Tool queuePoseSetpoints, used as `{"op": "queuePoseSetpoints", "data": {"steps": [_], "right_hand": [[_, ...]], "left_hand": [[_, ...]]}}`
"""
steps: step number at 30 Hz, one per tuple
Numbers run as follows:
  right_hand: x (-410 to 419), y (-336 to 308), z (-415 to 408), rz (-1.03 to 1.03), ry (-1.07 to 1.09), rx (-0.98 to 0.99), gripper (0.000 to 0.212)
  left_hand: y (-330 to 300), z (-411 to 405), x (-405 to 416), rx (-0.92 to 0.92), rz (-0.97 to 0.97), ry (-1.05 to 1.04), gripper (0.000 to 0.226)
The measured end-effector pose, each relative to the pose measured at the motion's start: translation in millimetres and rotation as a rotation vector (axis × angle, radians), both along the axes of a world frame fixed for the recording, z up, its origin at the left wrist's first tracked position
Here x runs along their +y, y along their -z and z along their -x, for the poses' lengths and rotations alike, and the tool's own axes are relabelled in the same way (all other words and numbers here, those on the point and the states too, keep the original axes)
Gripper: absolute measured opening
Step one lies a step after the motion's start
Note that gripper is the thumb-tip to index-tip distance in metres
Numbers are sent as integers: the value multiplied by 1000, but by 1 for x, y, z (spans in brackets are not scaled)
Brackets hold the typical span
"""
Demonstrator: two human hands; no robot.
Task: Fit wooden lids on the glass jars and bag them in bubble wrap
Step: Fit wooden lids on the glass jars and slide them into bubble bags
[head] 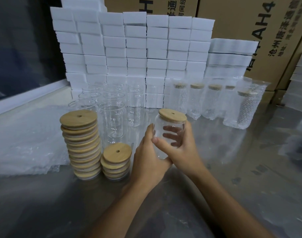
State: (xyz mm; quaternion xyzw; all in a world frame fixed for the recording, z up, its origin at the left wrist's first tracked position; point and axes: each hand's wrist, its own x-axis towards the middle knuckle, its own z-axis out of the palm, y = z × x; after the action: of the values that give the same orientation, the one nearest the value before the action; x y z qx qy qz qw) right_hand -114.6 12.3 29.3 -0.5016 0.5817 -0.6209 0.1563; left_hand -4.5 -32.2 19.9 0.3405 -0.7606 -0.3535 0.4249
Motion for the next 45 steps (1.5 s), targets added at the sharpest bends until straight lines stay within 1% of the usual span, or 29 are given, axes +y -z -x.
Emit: {"op": "queuePoseSetpoints", "data": {"steps": [3, 7, 10, 12, 14, 17, 21, 23, 26, 28, 31, 33, 34, 36, 38, 40, 42, 45], "right_hand": [[-2, 5, 1, -49, -12, 3, 79], [-3, 10, 5, -104, 4, 45, 81], [-4, 14, 8, -132, -8, 33, 82], [-6, 16, 10, -142, 0, 17, 88], [-6, 18, 12, -151, 10, 16, 92], [-7, 21, 14, -168, 2, 24, 97], [-5, 21, 16, -184, -14, 24, 96], [-5, 20, 16, -188, -15, 29, 97], [-5, 20, 15, -186, 3, 30, 95], [-6, 21, 14, -187, 11, 21, 94], [-6, 22, 15, -192, 10, 9, 93], [-7, 23, 16, -192, 11, 3, 93], [-7, 23, 16, -193, 11, -1, 92], [-8, 23, 17, -197, 10, -1, 91], [-8, 24, 17, -201, 11, -1, 91], [-8, 24, 18, -202, 6, -1, 93], [-8, 24, 18, -206, -6, 7, 98], [-8, 25, 17, -205, 5, 8, 105]], "left_hand": [[0, 0, -3, -53, -25, -7, 112], [-3, -5, -4, -130, -55, -2, 109], [-13, -9, 1, -200, -38, -32, 100], [-27, -13, 8, -226, 32, -105, 83], [-47, -20, 14, -216, 142, -194, 61], [-84, -36, 17, -117, 254, -272, 31], [-137, -67, -2, 52, 252, -279, 2], [-158, -85, -20, 117, 222, -278, 10], [-175, -112, -53, 129, 151, -348, 15], [-172, -127, -74, 110, 91, -414, 14], [-152, -145, -101, 70, 35, -528, 13], [-132, -156, -117, -12, 15, -632, 13], [-122, -160, -122, -88, 11, -686, 12], [-104, -169, -129, -326, 21, -748, 6], [-90, -175, -133, -579, -13, -716, 19], [-81, -177, -131, -728, -66, -671, 26], [-76, -178, -130, -755, -70, -675, 24], [-78, -175, -128, -635, -95, -732, 24]]}}
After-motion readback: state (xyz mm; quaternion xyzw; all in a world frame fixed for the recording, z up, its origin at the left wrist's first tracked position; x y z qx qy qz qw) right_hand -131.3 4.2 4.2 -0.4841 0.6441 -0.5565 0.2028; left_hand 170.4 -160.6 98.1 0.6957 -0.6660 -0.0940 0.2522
